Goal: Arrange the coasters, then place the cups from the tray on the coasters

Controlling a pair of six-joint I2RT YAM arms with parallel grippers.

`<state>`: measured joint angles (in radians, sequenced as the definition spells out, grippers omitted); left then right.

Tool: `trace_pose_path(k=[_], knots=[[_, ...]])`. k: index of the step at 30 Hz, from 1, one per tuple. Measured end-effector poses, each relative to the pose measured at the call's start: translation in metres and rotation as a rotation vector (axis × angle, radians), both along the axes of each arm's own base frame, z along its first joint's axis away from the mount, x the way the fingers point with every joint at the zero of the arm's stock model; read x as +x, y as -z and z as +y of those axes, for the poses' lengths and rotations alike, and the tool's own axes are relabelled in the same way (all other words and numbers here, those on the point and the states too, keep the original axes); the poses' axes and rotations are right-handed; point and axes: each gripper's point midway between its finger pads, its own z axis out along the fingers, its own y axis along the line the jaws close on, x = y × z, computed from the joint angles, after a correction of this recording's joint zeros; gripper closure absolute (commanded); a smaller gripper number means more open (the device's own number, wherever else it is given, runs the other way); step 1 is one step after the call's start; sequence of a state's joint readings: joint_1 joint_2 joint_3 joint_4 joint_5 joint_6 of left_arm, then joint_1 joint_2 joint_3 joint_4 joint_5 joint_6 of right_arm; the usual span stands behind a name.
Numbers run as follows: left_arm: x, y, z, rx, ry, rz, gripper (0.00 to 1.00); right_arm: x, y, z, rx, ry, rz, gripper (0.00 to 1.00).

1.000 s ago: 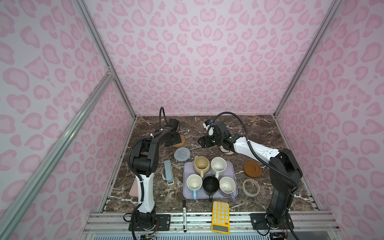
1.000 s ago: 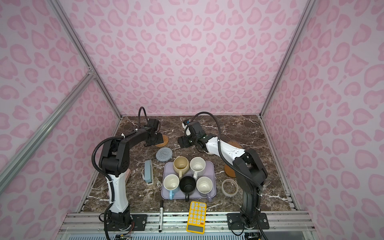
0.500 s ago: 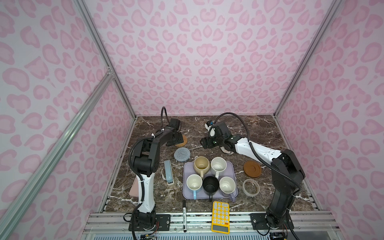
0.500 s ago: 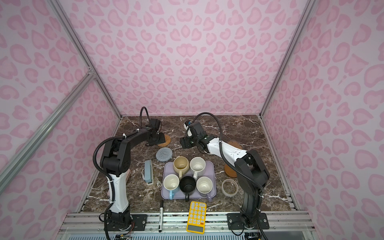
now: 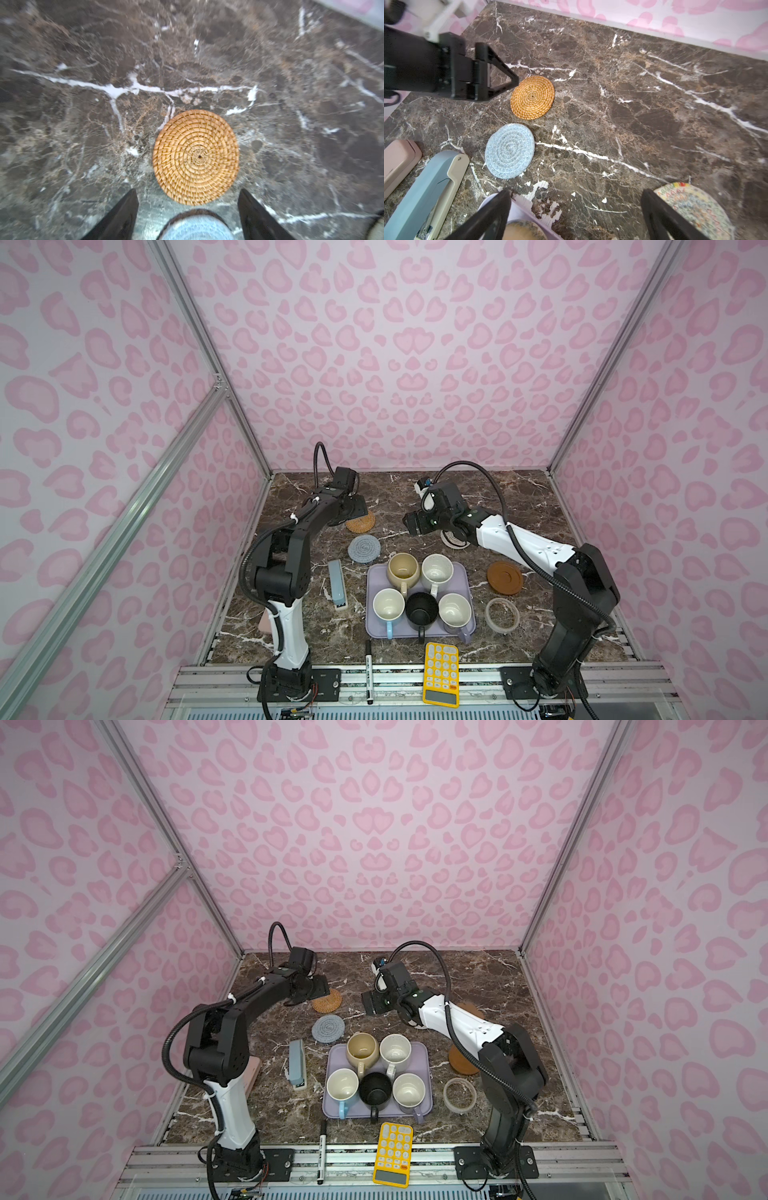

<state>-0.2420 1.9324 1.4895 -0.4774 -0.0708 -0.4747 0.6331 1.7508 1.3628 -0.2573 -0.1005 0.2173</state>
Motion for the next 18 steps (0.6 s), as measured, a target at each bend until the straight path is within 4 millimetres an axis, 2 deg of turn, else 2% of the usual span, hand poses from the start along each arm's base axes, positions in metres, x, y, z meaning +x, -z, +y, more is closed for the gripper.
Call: trace_pose_path(k=[2, 4, 6, 10, 11, 13, 15, 18], knots=[[-0.013, -0.010, 0.001, -0.011, 0.007, -0.014, 0.14, -0.002, -0.008, -0.004, 0.002, 0.007, -0.011, 0.01], [-0.032, -0.009, 0.004, -0.018, 0.018, 0.000, 0.04, -0.004, -0.012, -0.011, -0.008, 0.023, -0.020, 0.01], [-0.052, -0.003, 0.005, -0.026, 0.030, 0.024, 0.00, -0.009, -0.014, -0.017, -0.013, 0.030, -0.022, 0.01], [-0.081, 0.005, 0.009, -0.033, 0.043, 0.047, 0.00, -0.016, -0.017, -0.026, -0.020, 0.040, -0.031, 0.01], [-0.086, 0.007, 0.009, -0.035, 0.048, 0.052, 0.02, -0.017, -0.017, -0.027, -0.021, 0.039, -0.033, 0.01], [-0.094, 0.015, 0.011, -0.035, 0.047, 0.071, 0.13, -0.023, -0.015, -0.030, -0.020, 0.030, -0.029, 0.01], [-0.100, 0.022, 0.008, -0.034, 0.057, 0.089, 0.17, -0.027, -0.012, -0.031, -0.019, 0.023, -0.021, 0.01], [-0.102, 0.028, -0.007, -0.026, 0.093, 0.094, 0.27, -0.030, -0.006, -0.034, -0.027, 0.025, -0.009, 0.01]])
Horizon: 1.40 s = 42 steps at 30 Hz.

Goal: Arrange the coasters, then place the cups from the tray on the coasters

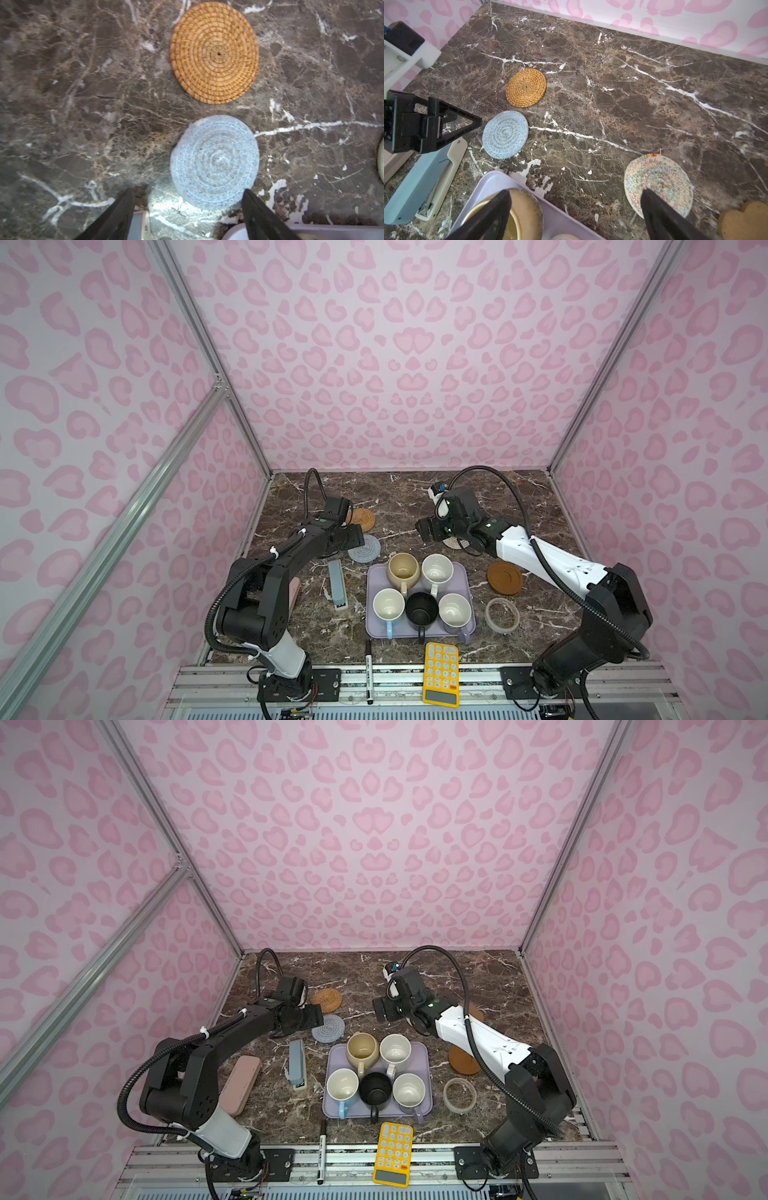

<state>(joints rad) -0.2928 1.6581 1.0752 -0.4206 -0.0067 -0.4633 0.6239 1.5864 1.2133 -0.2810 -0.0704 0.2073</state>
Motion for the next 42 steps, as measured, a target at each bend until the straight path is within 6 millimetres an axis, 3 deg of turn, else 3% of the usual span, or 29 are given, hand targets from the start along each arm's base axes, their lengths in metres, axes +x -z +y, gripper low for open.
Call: trace_pose_path(k=[3, 17, 32, 42], knots=[[0.000, 0.011, -0.011, 0.009, 0.027, 0.019, 0.35, 0.000, 0.003, -0.003, 0.001, 0.013, 0.010, 0.01], [-0.002, 0.045, -0.015, 0.066, 0.032, 0.083, 0.49, -0.003, 0.013, -0.012, 0.005, 0.043, 0.038, 0.02], [0.002, 0.048, -0.049, 0.101, 0.105, 0.075, 0.53, -0.003, 0.023, -0.017, -0.007, 0.069, 0.056, 0.03], [0.028, 0.049, -0.079, 0.129, 0.135, 0.054, 0.53, -0.008, 0.024, -0.039, -0.011, 0.109, 0.055, 0.03]])
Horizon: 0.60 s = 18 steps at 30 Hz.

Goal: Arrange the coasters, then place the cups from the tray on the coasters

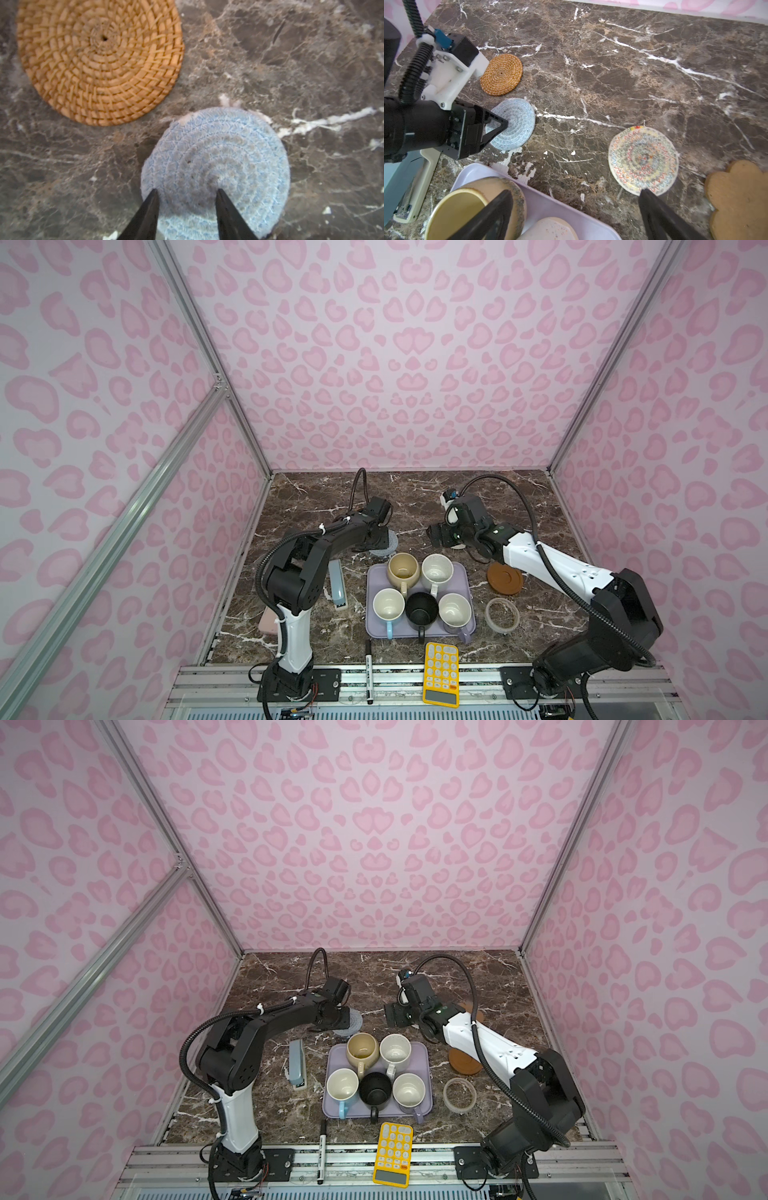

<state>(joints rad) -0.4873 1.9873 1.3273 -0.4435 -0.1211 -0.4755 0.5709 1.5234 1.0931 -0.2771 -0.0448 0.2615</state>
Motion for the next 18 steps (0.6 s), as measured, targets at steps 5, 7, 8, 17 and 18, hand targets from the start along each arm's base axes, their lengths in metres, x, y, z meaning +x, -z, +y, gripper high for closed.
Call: trace_pose_path(k=[5, 7, 8, 17, 18], knots=[[0.019, -0.001, -0.014, 0.000, 0.005, -0.004, 0.54, -0.001, 0.001, -0.015, 0.007, 0.036, 0.000, 0.03], [0.026, -0.001, -0.017, 0.004, 0.005, -0.006, 0.55, -0.001, 0.002, -0.020, 0.006, 0.044, 0.001, 0.03], [0.029, -0.001, -0.019, 0.007, 0.004, -0.007, 0.55, -0.001, 0.003, -0.022, 0.006, 0.048, 0.002, 0.03], [0.061, -0.001, -0.027, 0.044, -0.013, -0.025, 0.56, 0.005, 0.007, -0.039, -0.001, 0.083, -0.002, 0.03], [0.064, -0.001, -0.028, 0.048, -0.015, -0.027, 0.56, 0.006, 0.008, -0.041, -0.002, 0.089, -0.001, 0.03]])
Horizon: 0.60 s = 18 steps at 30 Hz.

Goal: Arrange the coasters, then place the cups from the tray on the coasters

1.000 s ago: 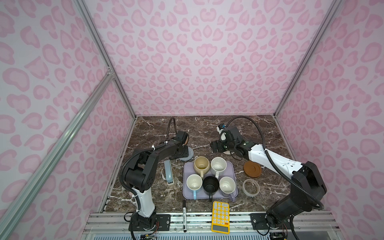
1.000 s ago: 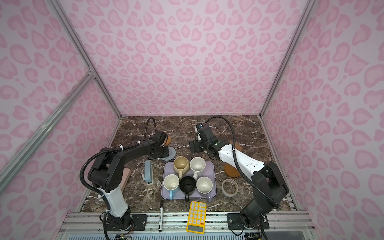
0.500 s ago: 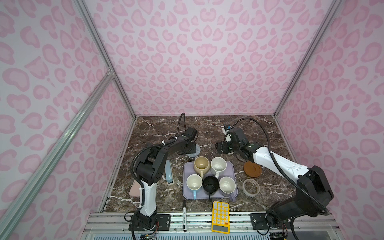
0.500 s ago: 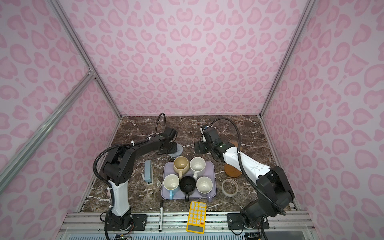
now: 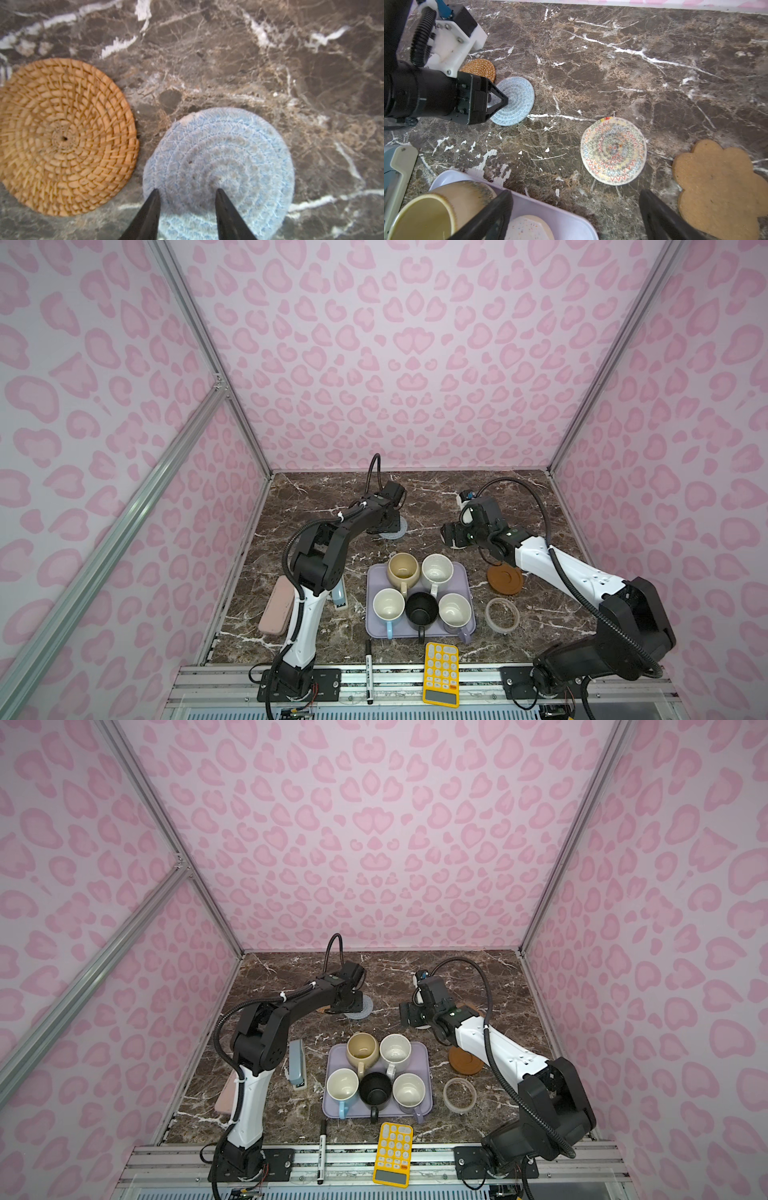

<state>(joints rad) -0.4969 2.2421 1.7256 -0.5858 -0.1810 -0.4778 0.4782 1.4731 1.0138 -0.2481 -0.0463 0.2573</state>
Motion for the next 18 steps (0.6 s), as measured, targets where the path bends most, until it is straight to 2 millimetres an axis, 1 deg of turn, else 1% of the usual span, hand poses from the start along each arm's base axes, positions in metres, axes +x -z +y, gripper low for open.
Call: trace_pose_path(k=[3, 7, 11, 18], knots=[[0.010, 0.000, -0.001, 0.001, -0.007, -0.005, 0.56, 0.002, 0.003, -0.005, 0.000, 0.011, 0.004, 0.04], [0.019, 0.000, 0.001, -0.001, -0.019, -0.013, 0.56, 0.002, 0.006, -0.007, -0.007, 0.011, 0.007, 0.04], [0.022, -0.001, 0.004, 0.000, -0.025, -0.013, 0.55, 0.002, 0.009, -0.008, -0.011, 0.010, 0.009, 0.04], [0.021, -0.003, 0.005, -0.006, -0.019, -0.011, 0.51, 0.004, 0.011, -0.011, -0.015, 0.021, 0.011, 0.04]])
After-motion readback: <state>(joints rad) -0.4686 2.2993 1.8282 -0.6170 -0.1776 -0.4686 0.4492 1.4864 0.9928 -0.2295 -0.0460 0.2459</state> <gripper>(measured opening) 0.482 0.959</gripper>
